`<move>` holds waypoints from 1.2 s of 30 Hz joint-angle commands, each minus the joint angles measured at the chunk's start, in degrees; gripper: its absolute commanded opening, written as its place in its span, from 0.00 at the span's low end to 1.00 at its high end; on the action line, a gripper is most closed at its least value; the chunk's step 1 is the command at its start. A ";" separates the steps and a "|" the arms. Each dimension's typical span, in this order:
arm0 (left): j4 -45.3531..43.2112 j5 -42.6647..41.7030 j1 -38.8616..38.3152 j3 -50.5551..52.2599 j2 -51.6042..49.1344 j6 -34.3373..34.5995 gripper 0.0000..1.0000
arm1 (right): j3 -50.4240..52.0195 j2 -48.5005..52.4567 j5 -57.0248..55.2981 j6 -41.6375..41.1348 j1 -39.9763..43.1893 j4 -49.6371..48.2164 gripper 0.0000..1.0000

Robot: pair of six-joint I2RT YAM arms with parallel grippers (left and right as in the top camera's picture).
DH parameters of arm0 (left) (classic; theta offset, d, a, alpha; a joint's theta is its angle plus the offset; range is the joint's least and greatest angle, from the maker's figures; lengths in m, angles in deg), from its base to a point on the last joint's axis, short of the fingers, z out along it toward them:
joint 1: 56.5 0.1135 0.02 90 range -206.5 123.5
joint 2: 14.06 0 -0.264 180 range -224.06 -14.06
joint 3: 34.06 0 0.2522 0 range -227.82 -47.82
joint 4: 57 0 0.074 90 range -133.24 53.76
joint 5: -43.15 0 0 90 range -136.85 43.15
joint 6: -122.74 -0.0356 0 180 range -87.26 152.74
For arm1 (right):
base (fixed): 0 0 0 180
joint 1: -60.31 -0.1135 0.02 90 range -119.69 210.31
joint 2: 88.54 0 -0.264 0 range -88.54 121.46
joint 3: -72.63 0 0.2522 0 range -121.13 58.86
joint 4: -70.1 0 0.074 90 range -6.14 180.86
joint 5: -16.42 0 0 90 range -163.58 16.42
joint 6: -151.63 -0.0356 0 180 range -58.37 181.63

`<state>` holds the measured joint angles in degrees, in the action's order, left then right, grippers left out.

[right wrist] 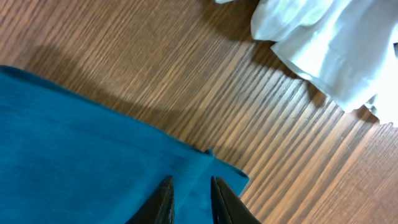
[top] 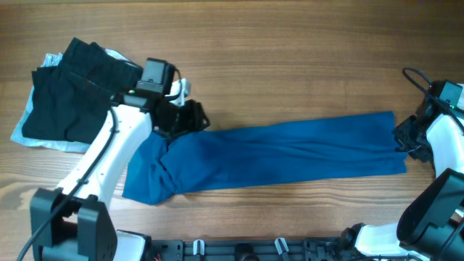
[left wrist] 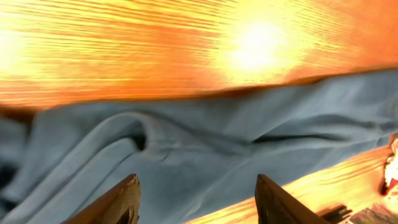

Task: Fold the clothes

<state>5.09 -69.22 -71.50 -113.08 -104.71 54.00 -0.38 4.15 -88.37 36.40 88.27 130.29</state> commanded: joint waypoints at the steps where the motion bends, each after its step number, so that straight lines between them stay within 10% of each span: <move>1: -1.40 4.35 -3.48 -0.42 -4.35 7.87 0.58 | 0.35 0.76 1.84 1.27 0.24 -0.11 0.21; 19: -2.43 10.71 -7.41 0.59 -11.50 12.28 0.47 | 0.35 0.76 2.71 1.27 0.24 -0.17 0.21; 22: -2.47 9.35 -7.41 0.59 -11.50 12.48 0.10 | 0.35 0.76 2.71 1.25 0.24 -0.15 0.21; 25: -2.29 4.72 -7.41 0.59 -11.41 11.98 0.04 | 0.35 0.76 2.71 1.25 0.24 -0.17 0.21; 30: -2.03 -20.06 -8.94 0.57 -7.23 -4.02 0.04 | 0.35 0.76 2.75 1.25 0.24 -0.20 0.21; 36: -1.68 -14.86 -13.53 0.59 -4.24 -12.04 0.04 | 0.35 0.76 2.89 1.25 0.24 -0.24 0.21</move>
<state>3.39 -83.06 -83.18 -112.82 -109.87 47.92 -0.38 4.15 -86.03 37.29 88.27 130.10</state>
